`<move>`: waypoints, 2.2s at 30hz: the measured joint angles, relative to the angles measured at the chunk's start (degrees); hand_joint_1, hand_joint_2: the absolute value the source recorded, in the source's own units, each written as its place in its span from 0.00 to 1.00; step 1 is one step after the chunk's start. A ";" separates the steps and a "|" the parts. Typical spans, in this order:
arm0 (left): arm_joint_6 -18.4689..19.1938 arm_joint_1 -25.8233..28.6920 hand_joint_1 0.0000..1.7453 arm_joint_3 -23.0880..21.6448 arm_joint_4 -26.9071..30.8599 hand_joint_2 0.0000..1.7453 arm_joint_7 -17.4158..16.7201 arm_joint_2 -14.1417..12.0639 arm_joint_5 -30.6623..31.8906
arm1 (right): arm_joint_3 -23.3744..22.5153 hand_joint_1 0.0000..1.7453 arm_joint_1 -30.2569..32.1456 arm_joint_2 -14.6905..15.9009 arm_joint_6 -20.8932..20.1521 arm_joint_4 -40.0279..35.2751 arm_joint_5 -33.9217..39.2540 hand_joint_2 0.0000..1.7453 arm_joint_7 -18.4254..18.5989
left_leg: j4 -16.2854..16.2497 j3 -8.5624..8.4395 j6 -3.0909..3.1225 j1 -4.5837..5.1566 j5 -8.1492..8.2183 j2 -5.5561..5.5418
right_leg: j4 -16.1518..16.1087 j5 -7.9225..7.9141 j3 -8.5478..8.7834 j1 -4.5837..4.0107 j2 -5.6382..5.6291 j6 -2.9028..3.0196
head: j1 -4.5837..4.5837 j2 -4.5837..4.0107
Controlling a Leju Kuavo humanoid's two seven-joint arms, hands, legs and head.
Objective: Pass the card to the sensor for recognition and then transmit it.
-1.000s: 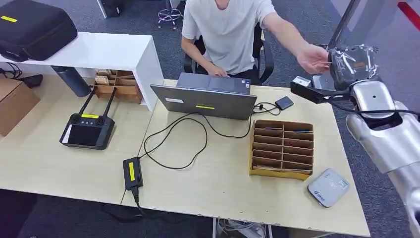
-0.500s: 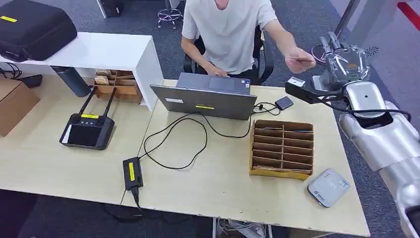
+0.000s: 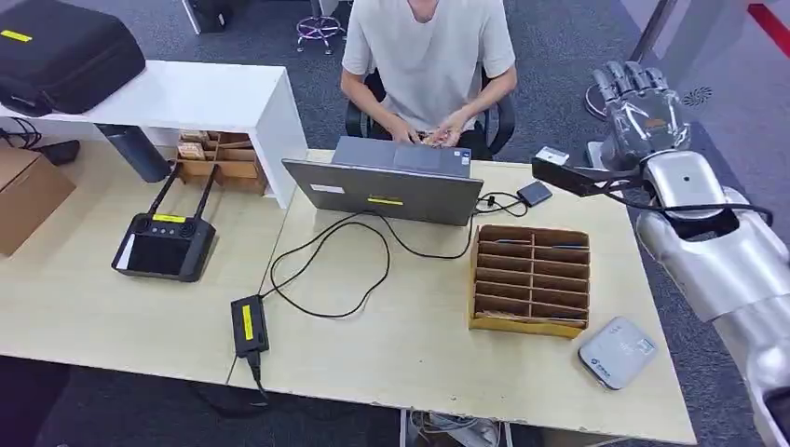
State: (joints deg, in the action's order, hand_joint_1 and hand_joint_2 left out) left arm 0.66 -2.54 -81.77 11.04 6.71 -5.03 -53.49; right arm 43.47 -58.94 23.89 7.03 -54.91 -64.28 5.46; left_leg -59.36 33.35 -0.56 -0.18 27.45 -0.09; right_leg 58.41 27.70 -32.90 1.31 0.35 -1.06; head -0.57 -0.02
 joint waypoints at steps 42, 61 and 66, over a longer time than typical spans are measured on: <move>-3.72 2.04 0.00 2.34 -0.02 1.00 2.99 0.87 -5.53 | -12.61 0.00 40.37 14.27 -0.83 -44.67 12.21 1.00 2.45 | 0.04 0.10 0.00 0.00 0.02 -0.04 | -0.05 0.02 -0.05 0.00 0.07 0.00 | 0.00 0.00; -3.74 2.62 0.00 3.87 -0.02 1.00 2.99 0.98 -7.39 | -19.10 0.00 54.82 16.37 1.12 -54.81 13.24 1.00 2.25 | 0.05 0.13 -0.01 0.00 0.04 -0.02 | -0.06 0.03 -0.11 0.00 0.05 0.01 | 0.00 0.00; -3.85 2.80 0.00 4.42 -0.02 1.00 2.99 1.03 -7.67 | -20.52 0.00 59.12 16.87 0.92 -57.04 14.25 1.00 1.88 | 0.06 0.12 0.01 0.00 0.06 -0.01 | -0.07 0.05 -0.13 0.00 0.06 0.01 | 0.02 0.00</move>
State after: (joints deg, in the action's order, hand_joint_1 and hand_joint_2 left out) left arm -3.19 0.26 -77.35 11.02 9.70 -4.00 -61.16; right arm 22.95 0.17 40.76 7.96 -111.95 -50.03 7.34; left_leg -59.30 33.48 -0.55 -0.18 27.51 -0.11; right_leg 58.34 27.74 -33.03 1.31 0.41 -1.05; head -0.55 -0.02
